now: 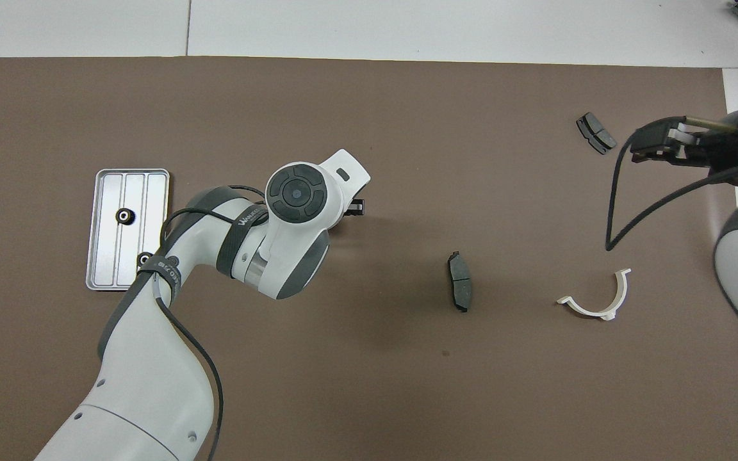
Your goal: Pick bearing gear from pile to tray
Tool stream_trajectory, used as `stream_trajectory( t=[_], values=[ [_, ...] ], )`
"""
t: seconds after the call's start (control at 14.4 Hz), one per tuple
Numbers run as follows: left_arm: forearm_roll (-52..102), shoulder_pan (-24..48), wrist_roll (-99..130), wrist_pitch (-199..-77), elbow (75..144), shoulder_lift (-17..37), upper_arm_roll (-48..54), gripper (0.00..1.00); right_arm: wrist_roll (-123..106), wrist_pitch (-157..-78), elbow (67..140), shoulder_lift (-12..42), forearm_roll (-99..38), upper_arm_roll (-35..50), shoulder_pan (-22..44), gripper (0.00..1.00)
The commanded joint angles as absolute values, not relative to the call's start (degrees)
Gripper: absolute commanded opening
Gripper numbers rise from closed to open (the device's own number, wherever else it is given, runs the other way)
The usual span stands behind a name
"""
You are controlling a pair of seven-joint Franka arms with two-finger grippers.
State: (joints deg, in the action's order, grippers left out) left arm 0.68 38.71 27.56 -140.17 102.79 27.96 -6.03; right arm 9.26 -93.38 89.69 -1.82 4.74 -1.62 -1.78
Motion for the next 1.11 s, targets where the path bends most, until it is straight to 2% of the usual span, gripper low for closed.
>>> stream_trajectory(
  t=[0.0, 0.42, 0.49, 0.76, 0.83, 1.04],
  values=[
    [-0.62, 39.37, 27.77, -140.89, 104.59, 27.25, -6.33, 0.47, 3.71, -91.32, 90.78, -3.42, 3.6, -4.12, -0.7, 1.0],
    [-0.62, 40.25, 27.77, -134.04, 104.59, 26.37, -6.15, 0.04, 4.75, -90.44, 92.64, -4.57, 3.69, -5.62, 0.97, 1.0],
    [-0.62, 40.34, 27.77, -133.34, 104.59, 26.37, -6.15, 0.0, 4.66, -90.44, 92.64, -4.57, 3.6, -5.54, 0.79, 1.0],
    [-0.53, 39.2, 27.69, -129.92, 101.18, 26.63, -6.41, 0.0, 5.01, -89.39, 92.73, -4.57, 2.65, -5.1, 0.88, 1.0],
    [-0.27, 37.46, 27.6, -127.73, 98.73, 26.89, -6.5, 0.0, 4.92, -88.17, 92.55, -4.57, -1.1, -5.36, 0.18, 1.0],
    [-0.09, 30.7, 26.72, -125.6, 93.87, 28.12, -6.5, 0.0, 3.87, -86.84, 92.03, -3.87, 1.4, -4.92, 0.09, 1.0]
  ],
)
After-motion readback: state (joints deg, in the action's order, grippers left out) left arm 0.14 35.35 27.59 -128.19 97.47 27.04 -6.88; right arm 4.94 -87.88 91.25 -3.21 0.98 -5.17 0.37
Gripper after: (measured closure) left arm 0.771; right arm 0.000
